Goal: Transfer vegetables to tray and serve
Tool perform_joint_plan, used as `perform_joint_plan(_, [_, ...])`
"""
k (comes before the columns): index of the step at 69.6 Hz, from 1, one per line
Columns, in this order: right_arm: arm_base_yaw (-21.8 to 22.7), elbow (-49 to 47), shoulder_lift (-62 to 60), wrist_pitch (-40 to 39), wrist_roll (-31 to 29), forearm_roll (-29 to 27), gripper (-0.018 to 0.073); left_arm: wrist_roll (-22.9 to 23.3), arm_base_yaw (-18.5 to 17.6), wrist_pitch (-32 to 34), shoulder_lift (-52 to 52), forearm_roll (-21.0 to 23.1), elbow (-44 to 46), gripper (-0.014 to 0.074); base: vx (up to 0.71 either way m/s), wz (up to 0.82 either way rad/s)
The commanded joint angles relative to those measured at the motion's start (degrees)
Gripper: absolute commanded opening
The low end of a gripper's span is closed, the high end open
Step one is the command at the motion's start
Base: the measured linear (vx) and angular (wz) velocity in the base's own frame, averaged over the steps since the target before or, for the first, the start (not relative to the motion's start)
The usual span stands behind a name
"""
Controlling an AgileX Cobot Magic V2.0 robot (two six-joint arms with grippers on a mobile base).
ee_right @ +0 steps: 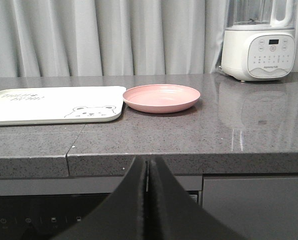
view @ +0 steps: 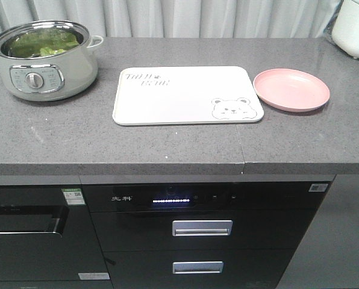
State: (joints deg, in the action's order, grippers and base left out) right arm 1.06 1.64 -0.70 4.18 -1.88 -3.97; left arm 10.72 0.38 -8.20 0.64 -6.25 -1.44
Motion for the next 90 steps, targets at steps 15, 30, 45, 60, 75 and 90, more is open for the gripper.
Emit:
perform_joint_plan(15, [0.36, 0.35, -0.07, -4.52, -0.1, 0.44, -0.0004, -0.02, 0.1, 3.97, 0.89, 0.02, -0.48, -0.0008, 0.07, 0.03])
perform_joint_plan(30, [0.36, 0.35, -0.07, -4.52, -0.1, 0.44, -0.0004, -0.02, 0.1, 3.97, 0.89, 0.02, -0.48, -0.0008, 0.07, 0.03])
perform_joint_plan(45, [0.36, 0.35, -0.07, -4.52, -0.1, 0.44, -0.0004, -0.02, 0.1, 3.97, 0.89, 0.02, -0.48, -0.0008, 0.07, 0.02])
perform_joint_plan(60, [0.36, 0.35, -0.07, -4.52, -0.1, 0.44, -0.0004, -0.02, 0.1, 3.97, 0.89, 0.02, -0.48, -0.0008, 0.07, 0.02])
perform_joint_plan(75, [0.36, 0.35, -0.07, -4.52, -0.1, 0.44, -0.0004, -0.02, 0.1, 3.97, 0.89, 0.02, -0.48, -0.0008, 0.07, 0.0])
perform_joint_plan(90, [0.36, 0.35, -0.07, -4.52, -0.1, 0.44, -0.0004, -0.02, 0.1, 3.97, 0.89, 0.02, -0.48, -0.0008, 0.07, 0.0])
